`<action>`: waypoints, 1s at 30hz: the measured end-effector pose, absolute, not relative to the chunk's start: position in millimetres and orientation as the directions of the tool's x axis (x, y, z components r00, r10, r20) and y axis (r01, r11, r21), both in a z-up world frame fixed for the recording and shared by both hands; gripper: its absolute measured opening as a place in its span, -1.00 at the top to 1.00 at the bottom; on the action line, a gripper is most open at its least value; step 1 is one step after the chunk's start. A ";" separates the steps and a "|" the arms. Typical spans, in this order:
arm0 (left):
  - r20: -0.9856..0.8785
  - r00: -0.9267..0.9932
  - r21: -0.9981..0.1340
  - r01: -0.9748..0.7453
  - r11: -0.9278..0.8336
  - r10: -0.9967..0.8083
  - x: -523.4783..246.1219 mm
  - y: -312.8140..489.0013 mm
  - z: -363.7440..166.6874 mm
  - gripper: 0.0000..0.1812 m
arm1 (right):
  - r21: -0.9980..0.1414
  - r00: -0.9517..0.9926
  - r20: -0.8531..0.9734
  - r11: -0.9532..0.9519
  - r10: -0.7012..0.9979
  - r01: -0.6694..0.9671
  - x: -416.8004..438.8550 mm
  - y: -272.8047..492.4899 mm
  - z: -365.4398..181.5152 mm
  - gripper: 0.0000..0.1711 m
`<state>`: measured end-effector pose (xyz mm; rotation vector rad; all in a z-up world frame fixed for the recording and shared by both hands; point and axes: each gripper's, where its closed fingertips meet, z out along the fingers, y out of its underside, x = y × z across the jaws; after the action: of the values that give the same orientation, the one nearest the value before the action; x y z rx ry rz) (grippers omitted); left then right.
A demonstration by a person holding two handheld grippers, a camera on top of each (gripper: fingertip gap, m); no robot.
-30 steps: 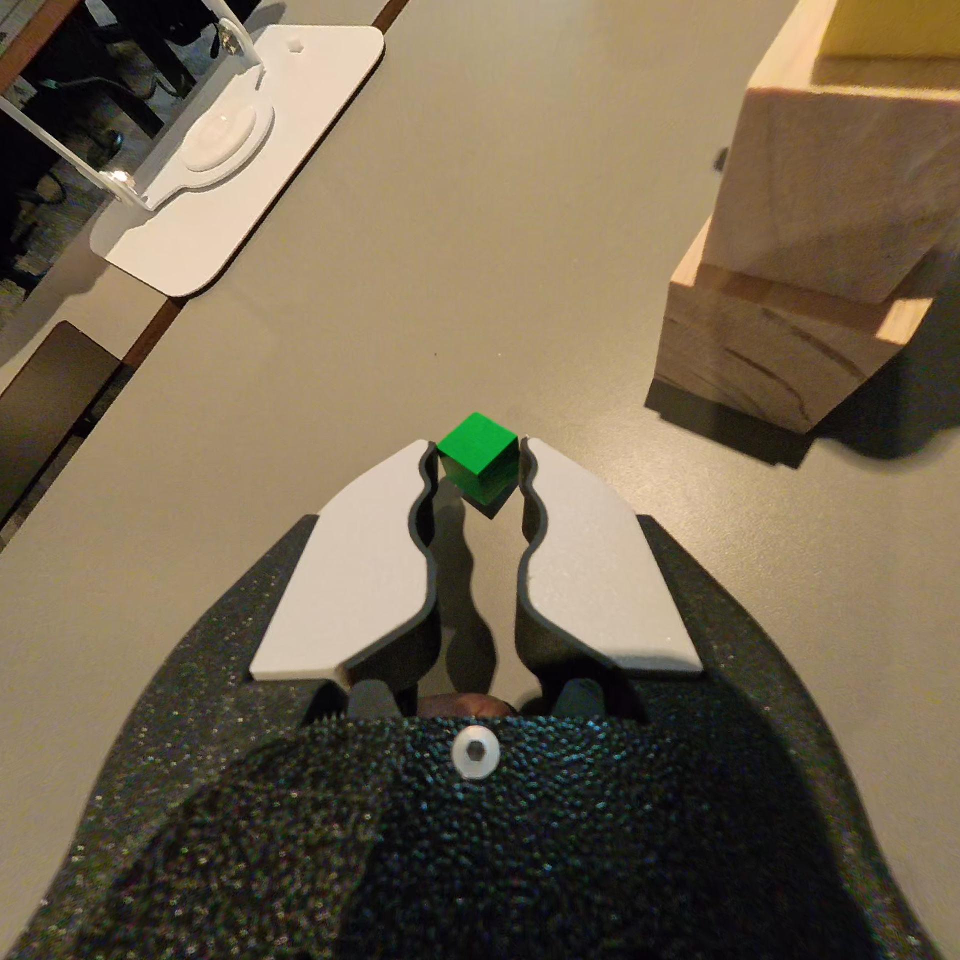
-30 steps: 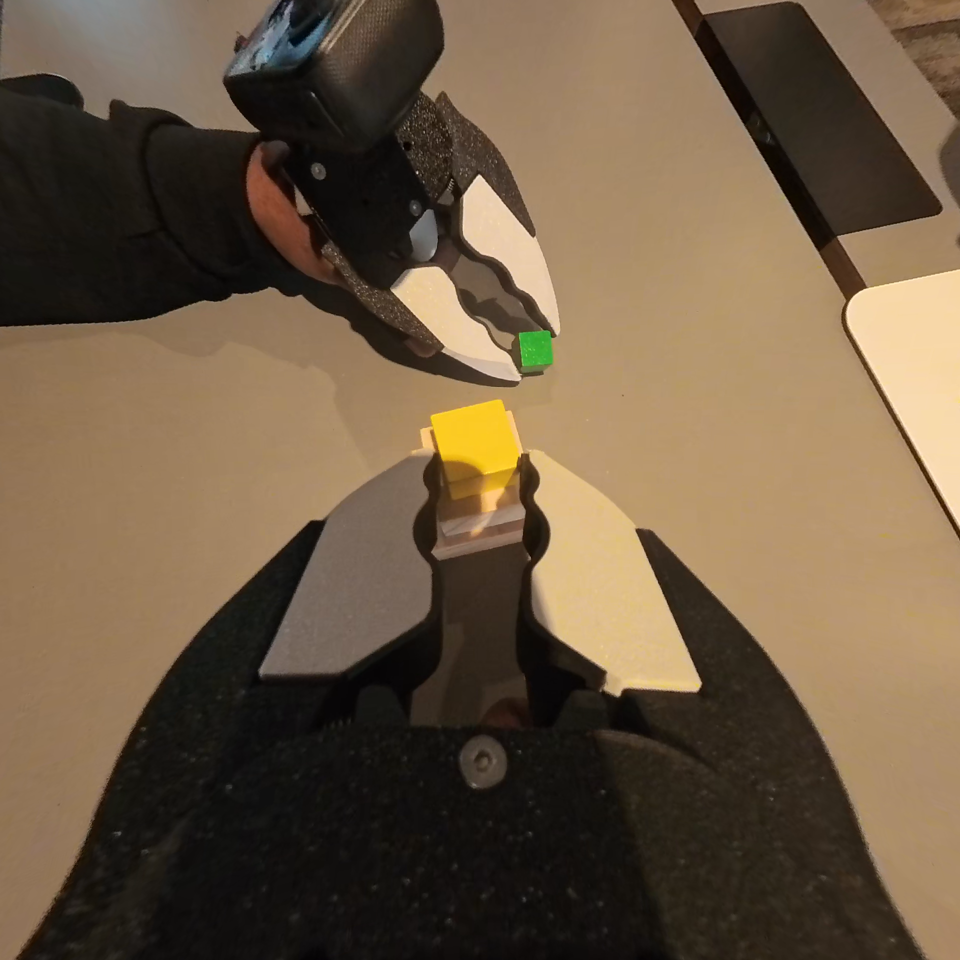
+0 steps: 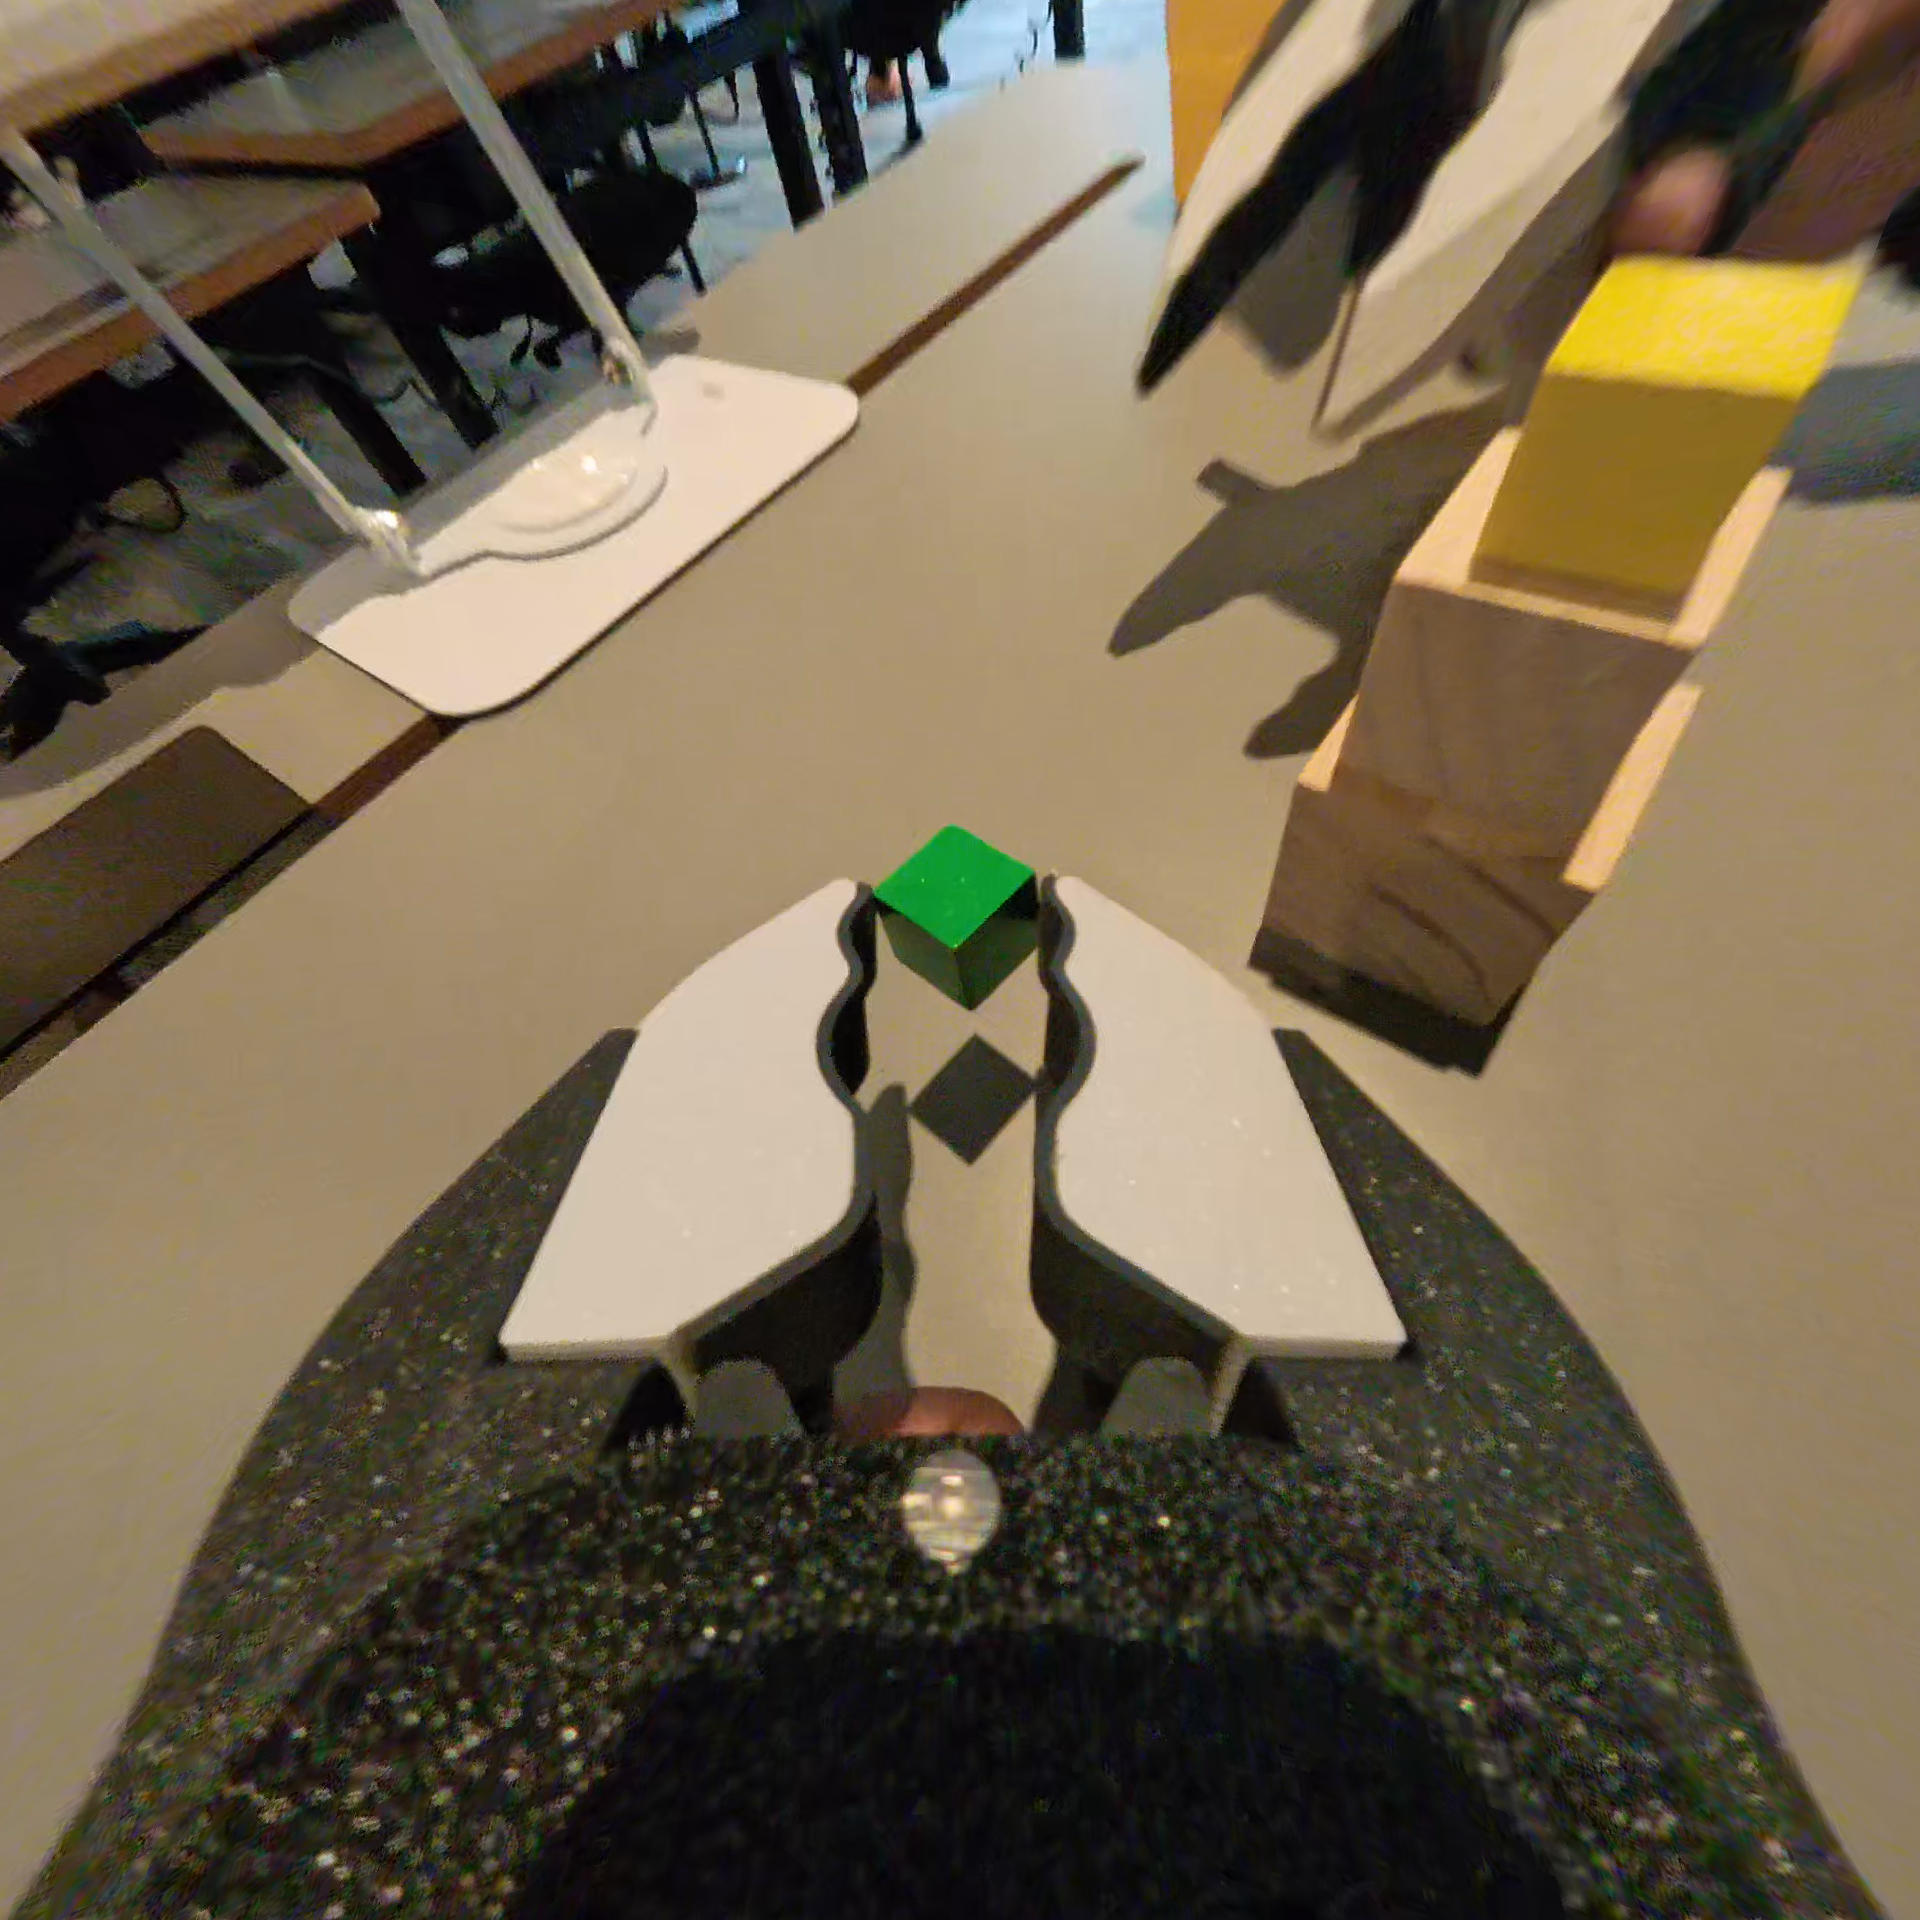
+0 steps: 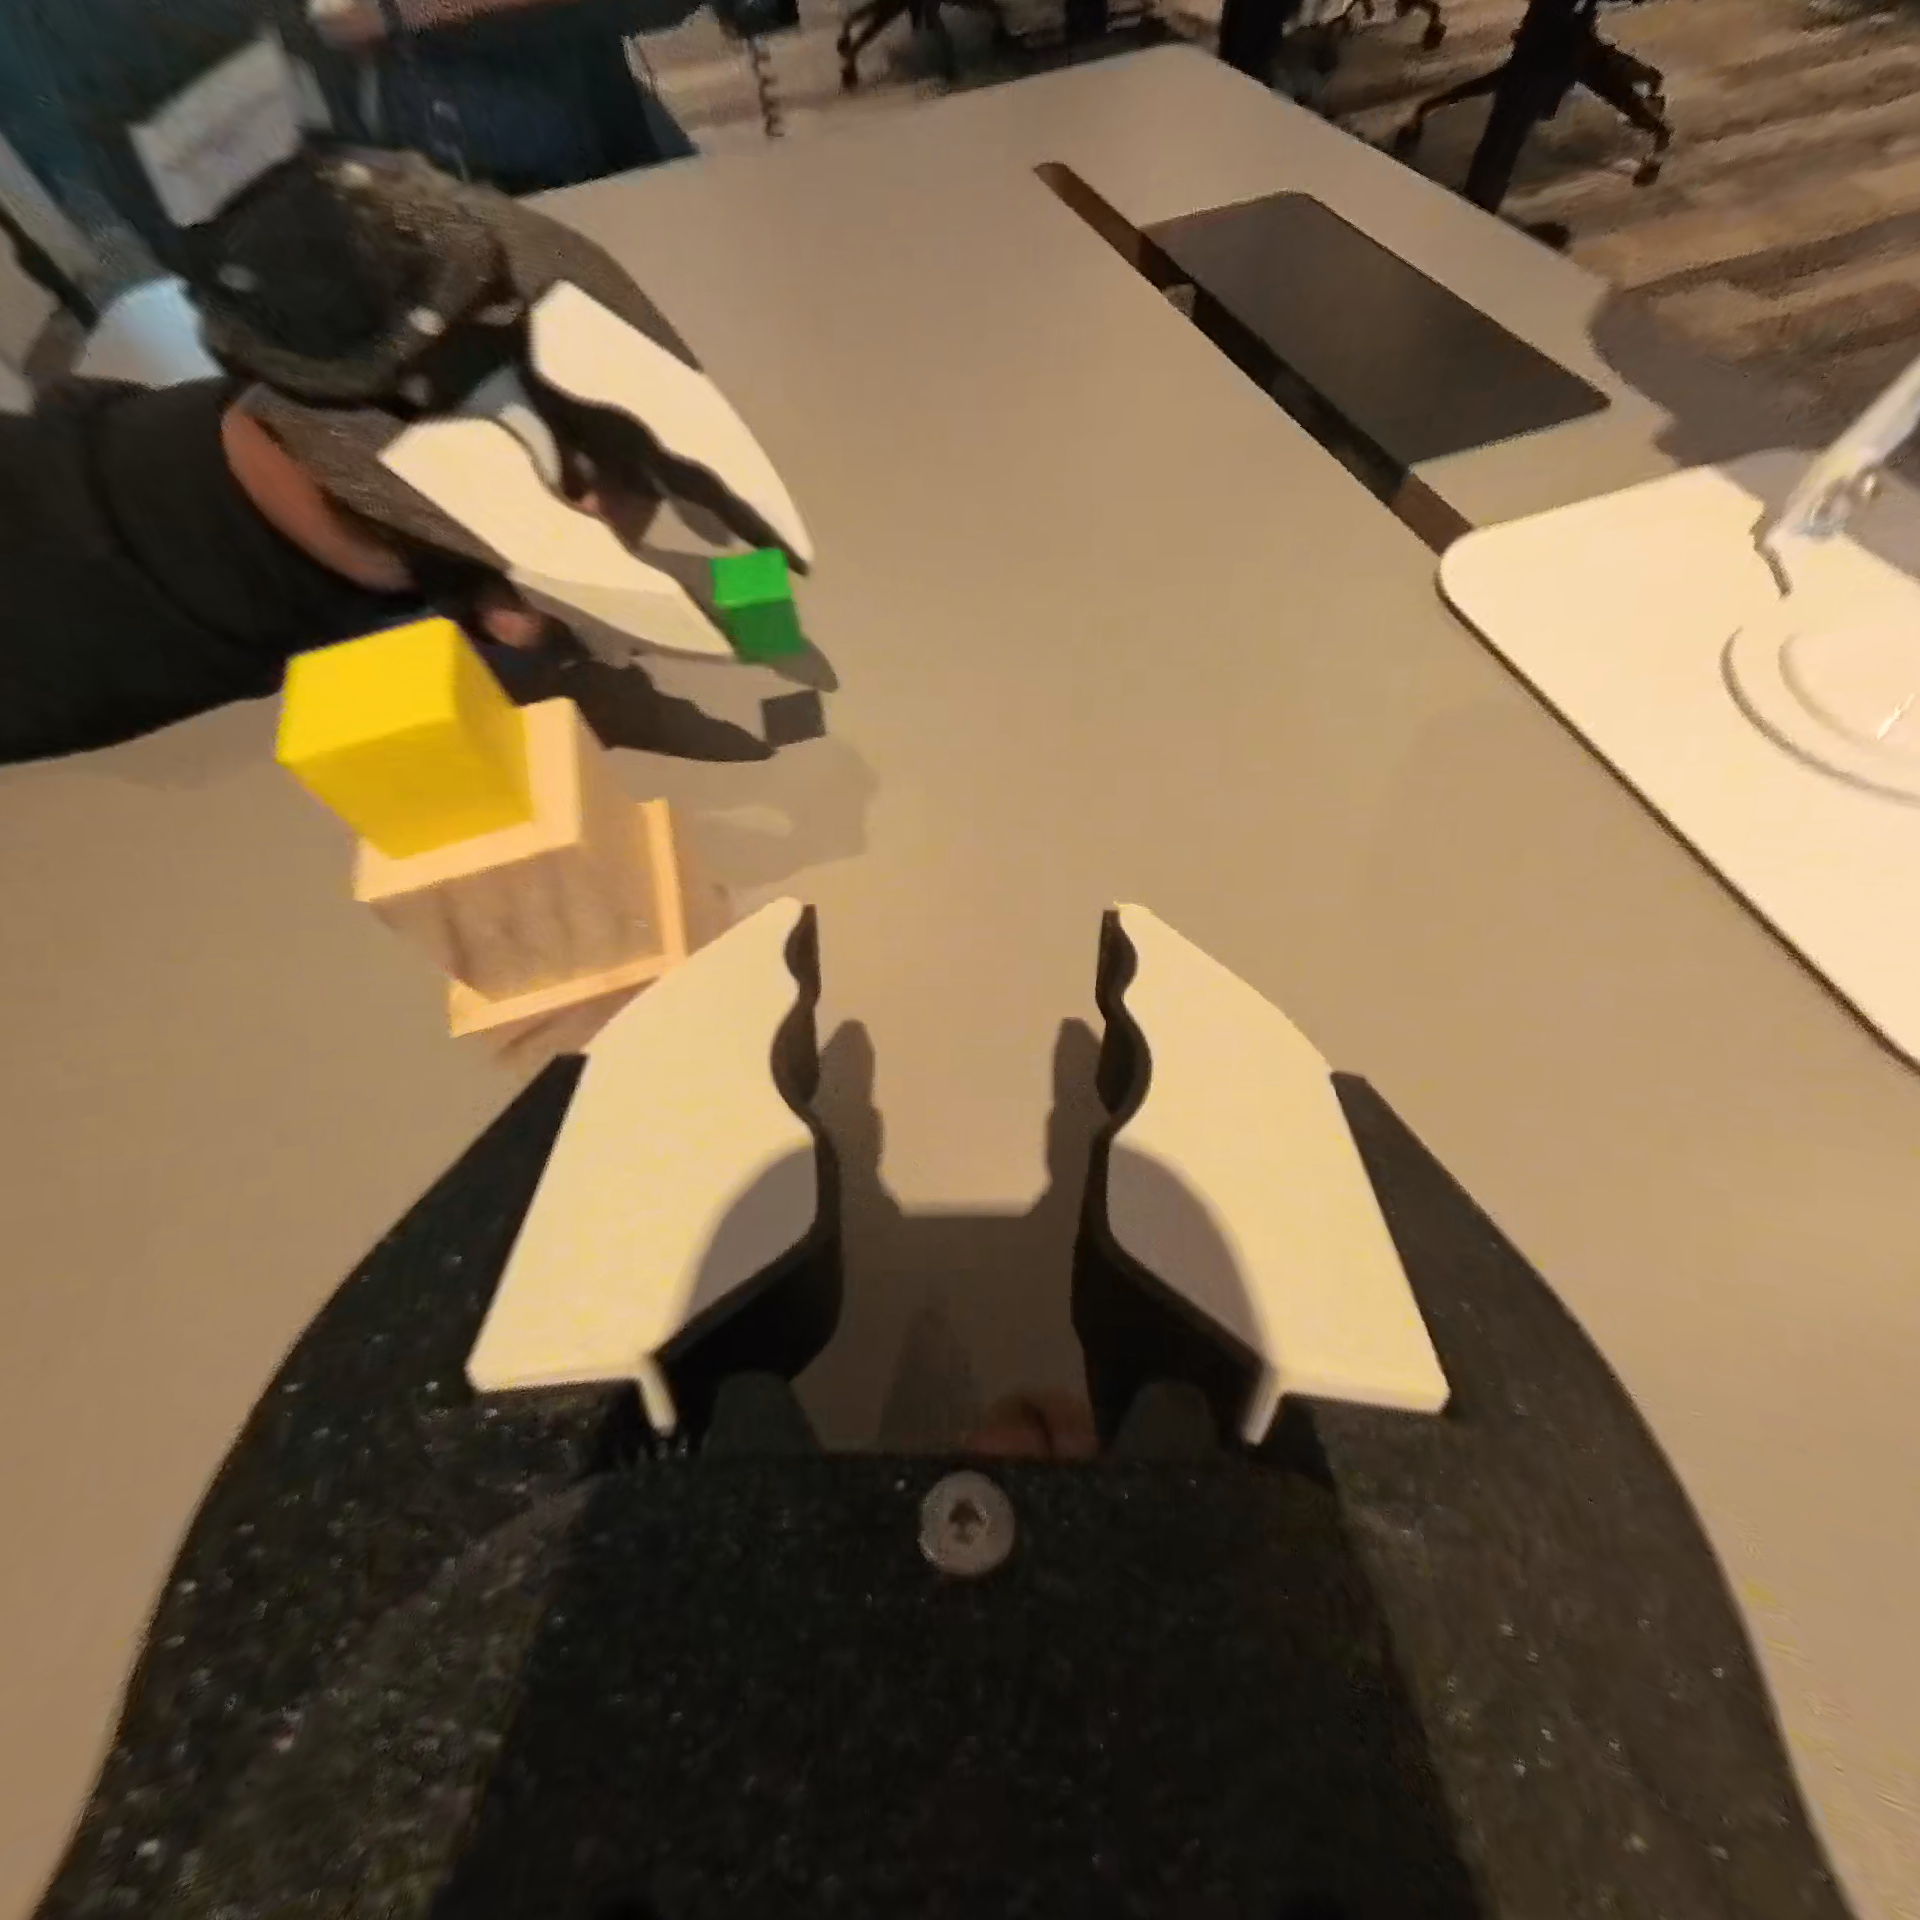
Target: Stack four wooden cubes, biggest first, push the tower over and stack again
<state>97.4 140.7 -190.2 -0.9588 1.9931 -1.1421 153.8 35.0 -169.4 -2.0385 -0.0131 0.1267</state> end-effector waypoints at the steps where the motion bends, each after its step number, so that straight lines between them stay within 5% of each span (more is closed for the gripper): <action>1: -0.153 -0.529 -0.907 -0.259 0.331 -0.835 96.6 139.0 -184.1 0.67 | -0.894 0.993 -0.105 -0.443 0.048 -0.073 158.9 35.6 -174.7 0.40; 11: 0.045 -0.533 -0.986 -0.161 0.049 -0.845 79.4 97.1 -117.7 0.68 | -0.921 0.996 -0.054 -0.383 -0.069 -0.076 182.7 50.9 -187.2 0.44; 30: -0.142 -0.428 -0.957 -0.170 0.234 -0.893 67.8 44.1 -109.6 0.67 | -0.853 0.989 -0.027 -0.513 -0.146 -0.099 193.5 57.7 -209.3 0.46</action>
<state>67.8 44.1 -109.6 -0.9843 1.7720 -1.2441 193.5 57.7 -209.3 -2.1133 0.1716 -0.0583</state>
